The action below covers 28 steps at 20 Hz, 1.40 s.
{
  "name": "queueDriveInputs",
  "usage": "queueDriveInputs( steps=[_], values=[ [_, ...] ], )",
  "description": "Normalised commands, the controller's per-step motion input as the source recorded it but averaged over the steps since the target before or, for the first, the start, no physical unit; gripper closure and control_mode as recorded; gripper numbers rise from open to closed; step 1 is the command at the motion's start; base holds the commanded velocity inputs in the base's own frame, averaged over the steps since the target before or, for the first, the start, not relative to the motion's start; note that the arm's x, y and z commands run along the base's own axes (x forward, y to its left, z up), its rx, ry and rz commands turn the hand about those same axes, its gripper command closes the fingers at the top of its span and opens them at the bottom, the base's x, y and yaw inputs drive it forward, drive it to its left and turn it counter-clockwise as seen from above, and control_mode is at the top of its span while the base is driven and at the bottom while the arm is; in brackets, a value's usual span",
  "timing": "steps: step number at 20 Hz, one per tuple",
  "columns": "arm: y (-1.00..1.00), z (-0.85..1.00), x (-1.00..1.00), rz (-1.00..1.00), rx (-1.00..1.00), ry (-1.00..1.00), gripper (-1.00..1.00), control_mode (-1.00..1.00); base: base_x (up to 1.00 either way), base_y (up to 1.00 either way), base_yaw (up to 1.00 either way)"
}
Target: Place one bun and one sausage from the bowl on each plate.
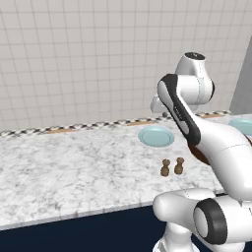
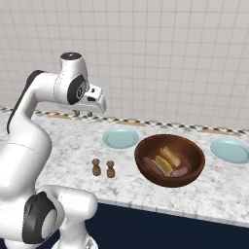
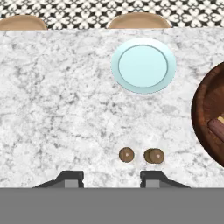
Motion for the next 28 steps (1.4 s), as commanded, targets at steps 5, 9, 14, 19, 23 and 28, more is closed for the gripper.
queueDriveInputs(
  steps=[5,9,14,19,23,28],
  values=[
    [0.00,0.00,0.00,0.00,0.00,0.00,-1.00,1.00,0.00,-0.10,0.00],
    [0.00,0.00,0.00,0.00,0.00,0.00,-1.00,1.00,0.00,-0.61,0.00],
    [0.00,0.00,0.00,0.00,0.00,0.00,-1.00,1.00,0.00,-0.67,0.00],
    [0.00,0.00,0.00,0.00,0.00,0.00,-1.00,1.00,0.00,-0.66,0.00],
    [0.00,0.00,0.00,0.00,0.00,0.00,-1.00,1.00,0.01,-0.58,0.00],
    [0.00,0.00,0.00,0.00,0.00,0.00,-1.00,1.00,0.25,-0.32,0.00]
  ],
)
